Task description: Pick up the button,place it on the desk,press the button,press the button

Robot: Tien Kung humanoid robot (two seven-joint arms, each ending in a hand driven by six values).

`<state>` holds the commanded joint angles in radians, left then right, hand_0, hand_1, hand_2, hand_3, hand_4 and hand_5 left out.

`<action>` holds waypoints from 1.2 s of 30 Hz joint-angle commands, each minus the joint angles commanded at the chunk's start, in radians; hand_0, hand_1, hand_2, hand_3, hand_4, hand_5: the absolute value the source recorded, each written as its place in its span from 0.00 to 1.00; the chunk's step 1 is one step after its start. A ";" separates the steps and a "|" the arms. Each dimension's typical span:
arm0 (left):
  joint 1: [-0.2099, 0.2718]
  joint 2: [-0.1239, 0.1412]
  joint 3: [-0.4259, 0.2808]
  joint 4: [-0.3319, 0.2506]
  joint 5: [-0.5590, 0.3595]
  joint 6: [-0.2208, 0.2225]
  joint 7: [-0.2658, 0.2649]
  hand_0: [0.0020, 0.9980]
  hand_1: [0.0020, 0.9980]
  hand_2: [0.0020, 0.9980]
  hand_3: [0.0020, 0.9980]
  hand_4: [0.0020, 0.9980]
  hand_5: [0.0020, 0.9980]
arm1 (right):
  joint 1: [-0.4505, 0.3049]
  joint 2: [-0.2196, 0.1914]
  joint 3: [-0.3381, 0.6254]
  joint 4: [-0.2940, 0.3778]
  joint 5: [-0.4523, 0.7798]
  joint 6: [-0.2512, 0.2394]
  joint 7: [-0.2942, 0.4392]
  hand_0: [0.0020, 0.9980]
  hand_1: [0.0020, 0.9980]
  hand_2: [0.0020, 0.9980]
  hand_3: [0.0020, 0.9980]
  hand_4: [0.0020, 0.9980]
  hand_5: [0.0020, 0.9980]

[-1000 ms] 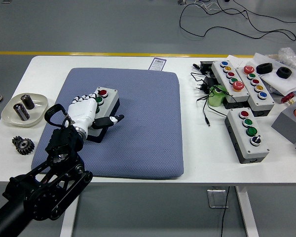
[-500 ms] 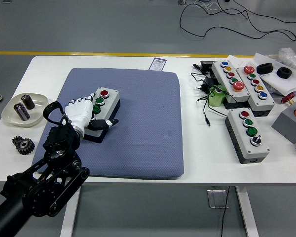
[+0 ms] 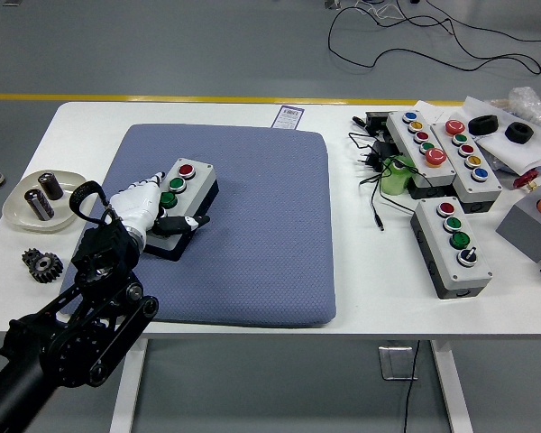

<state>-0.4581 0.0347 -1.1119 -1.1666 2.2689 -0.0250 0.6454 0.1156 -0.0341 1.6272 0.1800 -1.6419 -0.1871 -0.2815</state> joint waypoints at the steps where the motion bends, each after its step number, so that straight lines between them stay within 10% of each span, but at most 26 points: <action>1: 0.000 -0.001 -0.006 0.003 0.000 -0.006 0.000 0.73 0.94 1.00 1.00 1.00 0.60 | 0.000 0.000 0.000 0.000 0.000 0.000 0.000 0.65 0.65 0.68 0.60 0.44 0.32; 3: -0.002 -0.001 -0.013 0.009 0.000 -0.024 0.000 0.73 0.94 1.00 1.00 1.00 0.60 | 0.000 0.000 0.000 0.000 0.001 -0.001 0.000 0.65 0.65 0.68 0.60 0.44 0.32; 4: -0.003 0.001 -0.014 0.013 0.000 -0.039 0.000 0.53 0.76 1.00 1.00 1.00 0.58 | 0.001 0.000 0.000 0.000 0.001 -0.001 0.001 0.65 0.65 0.68 0.60 0.44 0.32; 9: -0.009 0.005 -0.011 0.027 0.000 -0.089 0.000 0.53 0.76 1.00 1.00 1.00 0.58 | 0.001 -0.001 0.000 0.000 0.001 -0.001 0.001 0.65 0.65 0.68 0.60 0.44 0.32; 10: -0.009 0.005 -0.011 0.028 0.000 -0.092 0.000 0.22 0.40 0.68 1.00 0.96 0.50 | 0.001 -0.001 0.000 0.000 0.002 -0.001 0.001 0.65 0.65 0.68 0.60 0.44 0.32; 15: -0.013 0.008 0.000 0.024 0.000 -0.094 0.000 0.22 0.40 0.68 1.00 0.96 0.50 | 0.000 -0.001 0.000 0.000 0.002 -0.001 0.002 0.65 0.65 0.68 0.60 0.44 0.32; 16: -0.014 0.008 0.001 0.022 0.000 -0.093 0.000 0.12 0.27 0.36 0.94 0.91 0.41 | 0.000 -0.001 0.001 0.000 0.002 -0.001 0.002 0.65 0.65 0.68 0.60 0.44 0.32; 21: -0.025 0.013 -0.004 0.017 0.000 -0.101 0.000 0.12 0.27 0.36 0.94 0.91 0.41 | 0.001 -0.001 0.000 0.000 0.002 -0.001 0.002 0.65 0.65 0.68 0.60 0.44 0.32; 22: -0.027 0.014 -0.005 0.017 0.000 -0.101 0.000 0.06 0.20 0.27 0.57 0.79 0.29 | 0.001 -0.001 0.000 0.000 0.001 -0.001 0.002 0.65 0.65 0.68 0.60 0.44 0.32; 33: -0.033 0.031 -0.010 0.035 0.000 -0.080 0.000 0.07 0.07 0.13 0.39 0.62 0.23 | 0.001 -0.001 0.001 0.000 0.002 -0.002 0.000 0.65 0.65 0.68 0.60 0.44 0.32; 34: -0.032 0.033 -0.009 0.039 0.000 -0.074 0.000 0.06 0.00 0.03 0.31 0.41 0.02 | 0.001 -0.001 0.001 0.000 0.002 -0.002 0.000 0.65 0.65 0.68 0.60 0.44 0.32; 36: -0.031 0.039 -0.006 0.047 0.000 -0.057 0.000 0.06 0.00 0.03 0.31 0.41 0.02 | 0.000 -0.001 0.001 0.000 0.001 -0.002 0.000 0.65 0.65 0.68 0.60 0.44 0.32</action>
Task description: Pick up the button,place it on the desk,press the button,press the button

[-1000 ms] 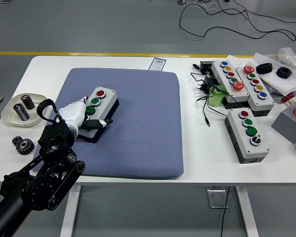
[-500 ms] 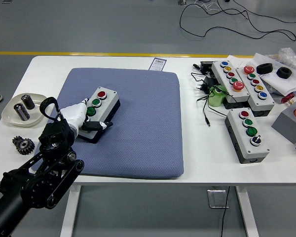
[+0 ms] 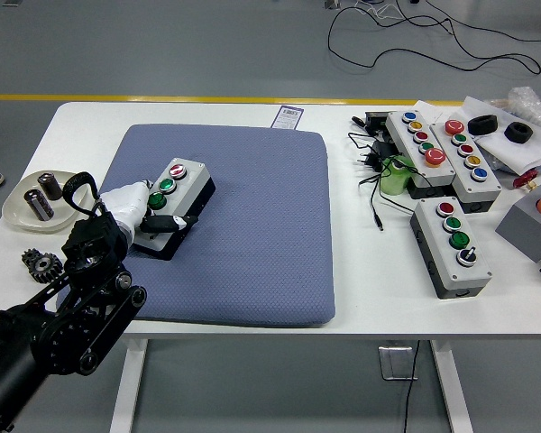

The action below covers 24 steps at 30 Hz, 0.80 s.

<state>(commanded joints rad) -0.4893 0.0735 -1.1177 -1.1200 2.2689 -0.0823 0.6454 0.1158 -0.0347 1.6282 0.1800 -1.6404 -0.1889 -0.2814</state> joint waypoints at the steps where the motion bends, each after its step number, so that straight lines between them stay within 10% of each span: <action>1: 0.001 0.004 0.003 0.004 0.000 0.013 0.000 0.06 0.00 0.03 0.31 0.41 0.02 | 0.000 0.000 0.000 0.000 -0.001 0.000 0.000 0.65 0.65 0.68 0.60 0.44 0.32; 8: 0.000 0.038 0.026 0.020 0.000 0.122 -0.010 0.06 0.00 0.00 0.27 0.32 0.00 | -0.001 0.000 0.002 0.000 -0.003 0.000 -0.002 0.65 0.65 0.68 0.60 0.44 0.32; 24: -0.010 0.119 0.130 -0.007 0.000 0.313 -0.232 0.07 0.00 0.00 0.25 0.28 0.00 | -0.005 0.001 0.004 0.000 -0.006 0.000 -0.004 0.65 0.65 0.68 0.60 0.44 0.31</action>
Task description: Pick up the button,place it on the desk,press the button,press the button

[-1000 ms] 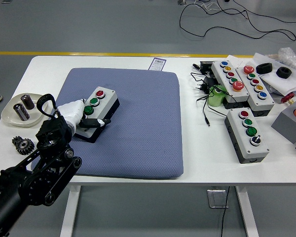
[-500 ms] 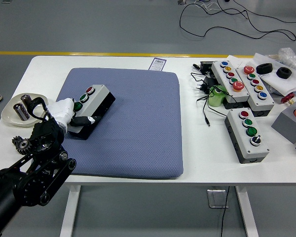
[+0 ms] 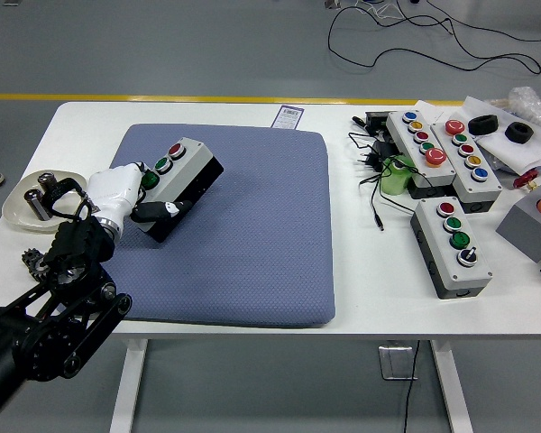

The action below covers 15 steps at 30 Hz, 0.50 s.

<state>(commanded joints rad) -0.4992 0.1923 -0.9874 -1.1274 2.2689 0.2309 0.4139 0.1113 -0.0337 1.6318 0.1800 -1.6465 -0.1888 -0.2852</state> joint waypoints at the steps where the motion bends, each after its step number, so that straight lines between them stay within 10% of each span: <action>1: -0.003 0.007 0.012 0.000 0.000 0.011 -0.017 0.07 0.00 0.00 0.25 0.28 0.00 | 0.000 0.000 0.000 0.000 0.000 0.000 0.000 0.65 0.65 0.68 0.60 0.44 0.31; 15: -0.122 0.230 0.366 -0.021 0.000 0.182 -0.254 0.07 0.00 0.00 0.26 0.33 0.00 | 0.006 0.002 -0.004 0.000 0.007 -0.001 -0.003 0.65 0.65 0.68 0.60 0.44 0.31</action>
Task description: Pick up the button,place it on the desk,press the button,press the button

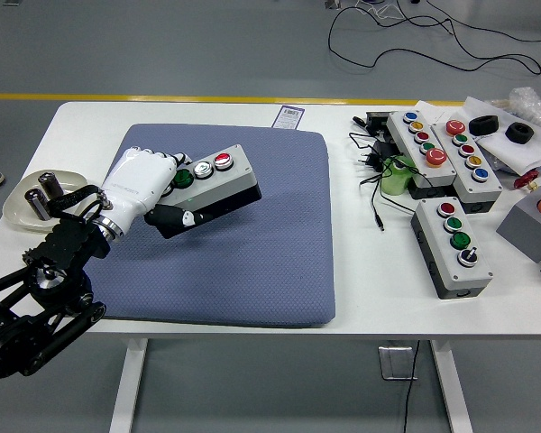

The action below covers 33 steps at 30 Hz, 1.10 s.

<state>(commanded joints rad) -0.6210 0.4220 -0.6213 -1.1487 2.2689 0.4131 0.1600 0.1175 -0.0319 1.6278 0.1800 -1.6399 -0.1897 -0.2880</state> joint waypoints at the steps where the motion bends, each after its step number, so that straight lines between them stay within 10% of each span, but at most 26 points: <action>1: -0.013 0.017 0.034 0.003 0.000 0.014 -0.014 0.07 0.00 0.00 0.26 0.33 0.00 | 0.000 0.000 0.000 0.000 0.000 0.000 0.000 0.65 0.65 0.68 0.60 0.44 0.31; 15: -0.113 0.044 0.266 0.081 0.000 0.122 -0.116 0.07 0.00 0.00 0.29 0.32 0.00 | 0.000 0.003 -0.004 0.000 -0.001 0.000 -0.003 0.65 0.65 0.68 0.60 0.44 0.31; 24: -0.101 0.048 0.230 0.066 0.000 0.006 -0.056 0.10 0.06 0.10 0.45 0.50 0.04 | 0.001 0.002 -0.007 0.000 0.000 0.000 -0.002 0.65 0.65 0.68 0.60 0.44 0.31; 25: -0.098 0.048 0.225 0.065 0.000 0.001 -0.054 0.16 0.36 0.47 0.91 0.83 0.49 | 0.001 0.001 -0.007 0.000 0.000 0.000 -0.002 0.65 0.65 0.68 0.60 0.44 0.31; 30: -0.081 0.055 0.196 0.040 0.000 -0.046 -0.056 0.16 0.36 0.47 0.91 0.83 0.49 | 0.001 0.001 -0.006 0.000 0.001 0.001 -0.001 0.65 0.65 0.68 0.60 0.44 0.31; 31: -0.079 0.055 0.194 0.037 0.000 -0.058 -0.056 0.57 0.73 0.90 1.00 0.93 0.74 | 0.001 0.001 -0.006 0.000 0.000 0.001 -0.001 0.65 0.65 0.68 0.60 0.44 0.31; 33: -0.073 0.057 0.183 0.030 0.000 -0.096 -0.059 0.57 0.73 0.90 1.00 0.93 0.74 | 0.001 0.001 -0.005 0.000 -0.001 0.001 -0.001 0.65 0.65 0.68 0.60 0.44 0.31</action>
<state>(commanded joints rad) -0.6939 0.4788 -0.4386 -1.1183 2.2689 0.3167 0.1011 0.1184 -0.0308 1.6227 0.1800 -1.6411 -0.1887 -0.2890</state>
